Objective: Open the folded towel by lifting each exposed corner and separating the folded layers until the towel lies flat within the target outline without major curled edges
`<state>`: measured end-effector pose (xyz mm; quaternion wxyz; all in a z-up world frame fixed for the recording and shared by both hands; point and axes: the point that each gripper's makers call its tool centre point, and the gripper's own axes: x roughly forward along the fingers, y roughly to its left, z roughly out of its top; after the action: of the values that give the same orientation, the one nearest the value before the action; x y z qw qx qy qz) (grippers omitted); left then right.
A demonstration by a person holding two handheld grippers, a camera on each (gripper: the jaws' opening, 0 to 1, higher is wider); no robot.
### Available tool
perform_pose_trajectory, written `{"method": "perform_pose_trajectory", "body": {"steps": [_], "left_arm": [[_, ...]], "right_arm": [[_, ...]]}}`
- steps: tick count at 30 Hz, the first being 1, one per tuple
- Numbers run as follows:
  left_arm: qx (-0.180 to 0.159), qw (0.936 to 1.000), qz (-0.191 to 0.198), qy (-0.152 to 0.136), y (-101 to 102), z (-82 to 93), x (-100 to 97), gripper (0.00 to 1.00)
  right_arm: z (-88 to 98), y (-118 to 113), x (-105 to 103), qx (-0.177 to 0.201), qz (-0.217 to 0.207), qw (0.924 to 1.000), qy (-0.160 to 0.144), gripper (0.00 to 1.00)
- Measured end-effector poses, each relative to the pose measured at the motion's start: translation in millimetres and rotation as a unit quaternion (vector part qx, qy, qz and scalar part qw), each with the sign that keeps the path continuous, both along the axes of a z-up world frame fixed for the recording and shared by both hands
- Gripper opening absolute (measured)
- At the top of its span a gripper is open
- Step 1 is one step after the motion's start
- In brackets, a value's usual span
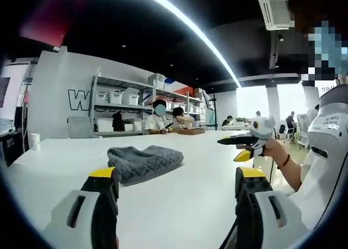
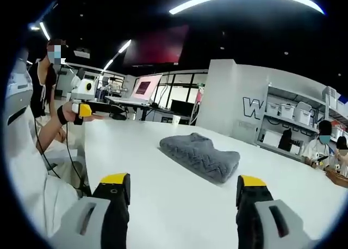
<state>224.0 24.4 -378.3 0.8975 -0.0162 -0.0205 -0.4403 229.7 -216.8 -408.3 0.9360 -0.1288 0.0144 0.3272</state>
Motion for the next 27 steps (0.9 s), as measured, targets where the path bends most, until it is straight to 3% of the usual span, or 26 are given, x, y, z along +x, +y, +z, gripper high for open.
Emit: {"method": "perform_pose_trajectory", "body": {"steps": [27], "left_arm": [[-0.012,0.9998,-0.011,0.009,3.5,2.6,-2.9,0.86]], "right_arm": [[4.4,3.6,-1.3,0.000,0.004,0.9999,-0.010,0.80]]}}
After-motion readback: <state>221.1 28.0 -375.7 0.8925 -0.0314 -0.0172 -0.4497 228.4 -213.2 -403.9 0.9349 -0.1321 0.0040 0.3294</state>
